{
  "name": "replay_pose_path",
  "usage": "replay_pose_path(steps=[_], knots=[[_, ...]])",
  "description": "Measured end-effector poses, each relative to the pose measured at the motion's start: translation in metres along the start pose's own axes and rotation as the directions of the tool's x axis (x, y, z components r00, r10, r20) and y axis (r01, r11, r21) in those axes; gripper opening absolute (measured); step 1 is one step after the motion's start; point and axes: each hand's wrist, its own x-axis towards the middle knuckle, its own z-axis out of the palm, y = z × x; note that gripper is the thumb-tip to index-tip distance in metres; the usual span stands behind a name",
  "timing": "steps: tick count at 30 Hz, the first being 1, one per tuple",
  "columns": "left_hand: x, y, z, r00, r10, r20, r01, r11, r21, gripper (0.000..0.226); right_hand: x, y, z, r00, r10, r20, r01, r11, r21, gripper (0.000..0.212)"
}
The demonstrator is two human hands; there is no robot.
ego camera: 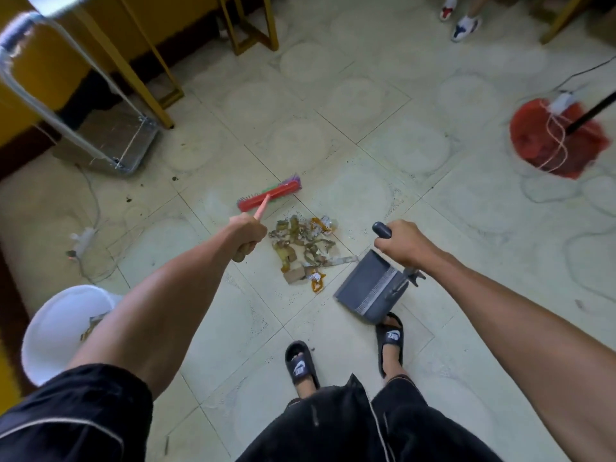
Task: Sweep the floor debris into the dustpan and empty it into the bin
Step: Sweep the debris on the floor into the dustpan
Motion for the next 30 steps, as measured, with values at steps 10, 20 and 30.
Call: replay_pose_path(steps=[10, 20, 30], knots=[[0.037, -0.038, 0.025, 1.000, 0.007, 0.010, -0.007, 1.000, -0.010, 0.017, -0.041, -0.023, 0.082, 0.995, 0.101, 0.014, -0.102, 0.990, 0.102, 0.029], [0.042, -0.048, 0.076, 0.994, 0.089, 0.067, -0.093, 0.994, 0.065, 0.027, -0.021, -0.053, 0.121, 0.988, 0.116, -0.103, -0.081, 0.952, 0.294, 0.037], [0.002, -0.045, 0.067, 0.967, 0.124, 0.221, -0.159, 0.976, 0.149, 0.052, 0.015, -0.083, 0.119, 0.987, 0.080, -0.137, -0.031, 0.942, 0.333, 0.023]])
